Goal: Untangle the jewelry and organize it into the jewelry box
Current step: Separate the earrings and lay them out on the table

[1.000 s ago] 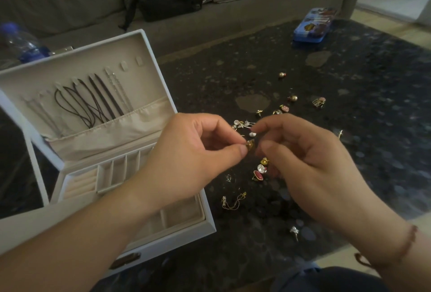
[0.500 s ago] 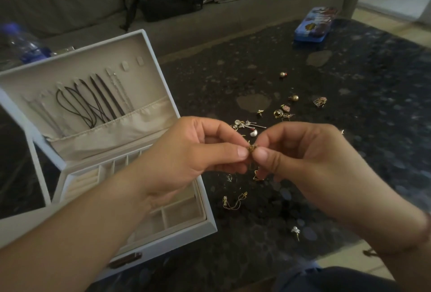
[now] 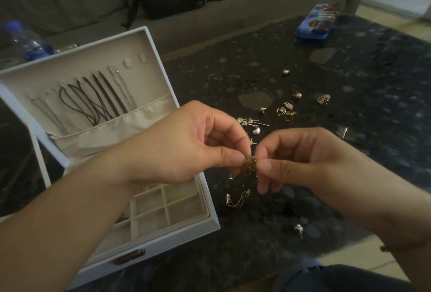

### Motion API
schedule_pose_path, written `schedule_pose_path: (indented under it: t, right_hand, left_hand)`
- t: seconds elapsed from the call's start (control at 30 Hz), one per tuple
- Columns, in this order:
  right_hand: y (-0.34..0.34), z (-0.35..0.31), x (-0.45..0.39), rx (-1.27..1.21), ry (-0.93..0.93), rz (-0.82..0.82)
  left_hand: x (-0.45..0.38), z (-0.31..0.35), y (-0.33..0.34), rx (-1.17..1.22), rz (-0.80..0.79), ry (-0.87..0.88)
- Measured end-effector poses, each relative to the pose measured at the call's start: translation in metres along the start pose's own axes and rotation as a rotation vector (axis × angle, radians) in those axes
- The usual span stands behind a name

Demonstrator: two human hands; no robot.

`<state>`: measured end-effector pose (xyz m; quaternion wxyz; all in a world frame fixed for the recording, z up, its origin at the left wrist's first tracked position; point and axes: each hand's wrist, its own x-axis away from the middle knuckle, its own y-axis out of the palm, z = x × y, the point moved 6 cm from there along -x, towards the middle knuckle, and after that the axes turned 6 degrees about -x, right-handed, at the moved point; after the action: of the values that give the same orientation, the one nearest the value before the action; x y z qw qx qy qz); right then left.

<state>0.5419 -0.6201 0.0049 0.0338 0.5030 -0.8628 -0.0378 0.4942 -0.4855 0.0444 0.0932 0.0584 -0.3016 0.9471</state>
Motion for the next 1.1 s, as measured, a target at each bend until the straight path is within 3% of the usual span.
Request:
schedule_pose_path:
  t: [0.1, 0.23, 0.43, 0.5, 0.67, 0.87, 1.1]
  right_hand:
    - [-0.002, 0.001, -0.001, 0.009, -0.014, 0.027]
    - [-0.009, -0.005, 0.002, 0.225, -0.147, 0.22]
    - [0.003, -0.02, 0.011, 0.602, -0.386, 0.327]
    - [0.006, -0.02, 0.012, 0.685, -0.434, 0.36]
    - [0.004, -0.02, 0.014, 0.625, -0.438, 0.43]
    - [0.0, -0.017, 0.015, 0.5, -0.389, 0.526]
    - [0.003, -0.019, 0.012, 0.7, -0.398, 0.469]
  left_hand:
    - [0.001, 0.003, -0.003, -0.135, 0.064, 0.035]
    - [0.004, 0.01, -0.005, -0.423, 0.167, 0.074]
    - [0.001, 0.003, -0.007, -0.518, 0.153, -0.007]
    - [-0.001, 0.002, -0.006, -0.488, 0.116, -0.026]
    - [-0.003, -0.009, 0.0, -0.188, -0.005, -0.105]
    - [-0.003, -0.017, 0.005, 0.182, 0.013, -0.171]
    - [-0.003, -0.015, 0.006, 0.17, -0.011, -0.185]
